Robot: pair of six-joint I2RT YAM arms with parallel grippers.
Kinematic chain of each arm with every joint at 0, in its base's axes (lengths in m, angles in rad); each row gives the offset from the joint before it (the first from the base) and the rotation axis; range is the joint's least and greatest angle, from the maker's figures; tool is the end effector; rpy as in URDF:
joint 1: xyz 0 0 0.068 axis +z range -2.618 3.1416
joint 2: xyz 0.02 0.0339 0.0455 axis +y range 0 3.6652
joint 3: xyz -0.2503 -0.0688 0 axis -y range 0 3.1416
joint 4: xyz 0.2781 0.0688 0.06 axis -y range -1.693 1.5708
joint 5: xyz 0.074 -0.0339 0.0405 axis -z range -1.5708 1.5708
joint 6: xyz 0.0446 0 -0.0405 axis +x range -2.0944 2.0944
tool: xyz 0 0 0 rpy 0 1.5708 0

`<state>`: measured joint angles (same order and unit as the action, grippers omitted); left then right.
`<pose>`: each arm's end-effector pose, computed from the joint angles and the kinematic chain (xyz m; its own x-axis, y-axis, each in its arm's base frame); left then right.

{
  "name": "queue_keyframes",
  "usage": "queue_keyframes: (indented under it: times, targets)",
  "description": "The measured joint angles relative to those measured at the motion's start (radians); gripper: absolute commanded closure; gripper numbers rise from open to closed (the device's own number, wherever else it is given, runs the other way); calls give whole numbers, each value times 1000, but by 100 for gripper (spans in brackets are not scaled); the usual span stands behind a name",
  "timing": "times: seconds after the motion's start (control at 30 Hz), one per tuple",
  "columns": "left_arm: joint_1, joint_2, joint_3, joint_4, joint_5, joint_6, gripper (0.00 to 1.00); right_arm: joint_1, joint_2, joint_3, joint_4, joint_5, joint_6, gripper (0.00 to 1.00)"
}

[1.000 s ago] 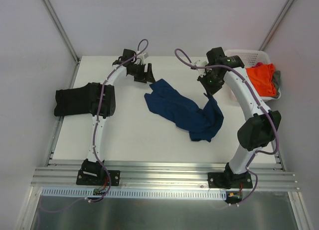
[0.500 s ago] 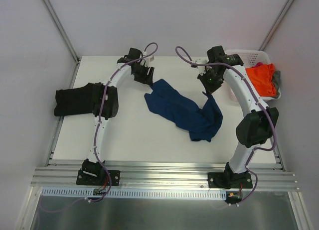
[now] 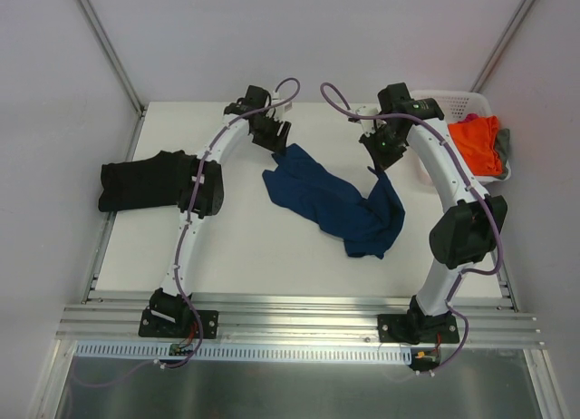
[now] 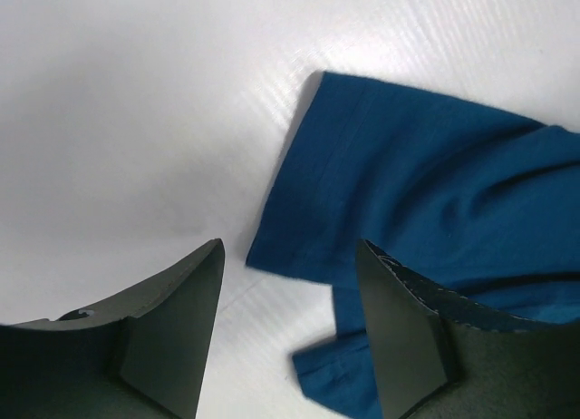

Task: Fold and stack the t-shirts
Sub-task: Flatten out the tshirt

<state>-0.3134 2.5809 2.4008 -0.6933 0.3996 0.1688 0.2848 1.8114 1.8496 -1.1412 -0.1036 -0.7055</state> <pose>0.5561 -0.1985 0.1676 -0.6312 0.3672 -0.6832 0.6368 0.7483 -0.1861 0.3909 0.1192 0.3215 -0.4419 -0.8014 -0.4031 -0.8023 0.5541 -0.2221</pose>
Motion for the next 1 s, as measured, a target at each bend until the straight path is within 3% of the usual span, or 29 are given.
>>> queue_keyframes:
  times: [0.67,0.8,1.0]
  targets:
    - [-36,31,14,4,-29,2,52,0,0,6,0,-10,10,99]
    - [-36,27,4,14,-69,-5,68,0,1,11,1,-10,10,99]
    - [-31,18,-12,22,-89,-6,64,0,21,36,4,-14,10,99]
